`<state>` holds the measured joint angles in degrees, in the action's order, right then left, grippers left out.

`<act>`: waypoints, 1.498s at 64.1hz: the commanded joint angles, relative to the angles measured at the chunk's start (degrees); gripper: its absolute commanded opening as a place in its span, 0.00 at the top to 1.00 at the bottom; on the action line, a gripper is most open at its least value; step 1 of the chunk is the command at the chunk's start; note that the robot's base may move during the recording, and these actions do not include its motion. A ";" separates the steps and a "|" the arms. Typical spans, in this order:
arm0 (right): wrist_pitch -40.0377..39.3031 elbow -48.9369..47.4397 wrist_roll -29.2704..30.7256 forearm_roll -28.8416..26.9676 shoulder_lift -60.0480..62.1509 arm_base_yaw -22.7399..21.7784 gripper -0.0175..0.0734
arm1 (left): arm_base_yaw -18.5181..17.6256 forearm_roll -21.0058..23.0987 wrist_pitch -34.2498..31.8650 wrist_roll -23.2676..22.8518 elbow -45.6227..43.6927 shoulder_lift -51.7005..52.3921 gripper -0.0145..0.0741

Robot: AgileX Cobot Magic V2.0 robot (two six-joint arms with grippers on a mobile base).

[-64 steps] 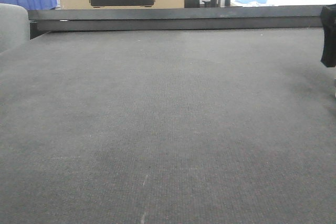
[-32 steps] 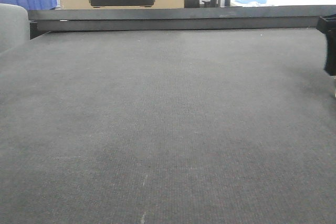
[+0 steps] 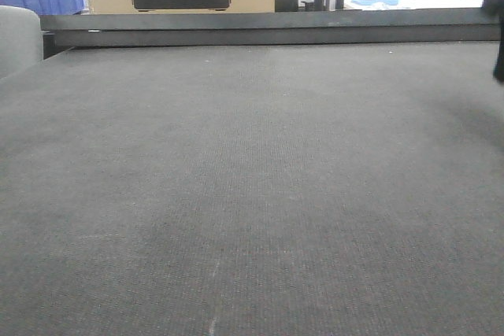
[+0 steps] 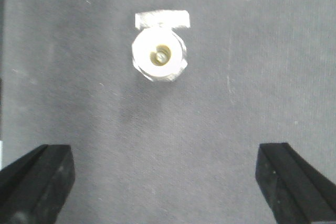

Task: Place valve from conveyor to right shelf box
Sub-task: 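Lower the left gripper onto the second valve and close it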

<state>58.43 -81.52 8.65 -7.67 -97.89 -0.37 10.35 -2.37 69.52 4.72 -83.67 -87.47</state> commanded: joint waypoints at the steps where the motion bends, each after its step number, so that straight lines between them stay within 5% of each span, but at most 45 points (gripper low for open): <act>1: -1.31 1.30 0.37 -2.40 5.28 0.29 0.98 | 1.66 3.02 0.44 3.43 -3.70 -1.61 0.16; 11: -3.54 6.44 0.37 -2.92 11.90 1.57 0.98 | 4.27 5.99 0.44 5.98 -7.69 -5.45 0.16; 26: -5.72 11.00 0.37 -3.58 17.58 2.92 0.98 | 3.36 8.37 0.44 7.29 -7.99 -11.38 0.16; 41: -5.49 11.27 0.37 -3.58 17.92 2.92 0.98 | 0.63 6.56 0.44 7.76 -7.99 -17.29 0.16; 96: -4.79 11.38 0.37 -3.69 17.92 2.92 0.99 | 1.09 4.90 -2.97 5.60 -7.99 -24.60 0.16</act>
<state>55.16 -69.78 8.65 -11.32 -81.20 2.49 11.17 2.61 65.53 10.74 -91.10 -111.66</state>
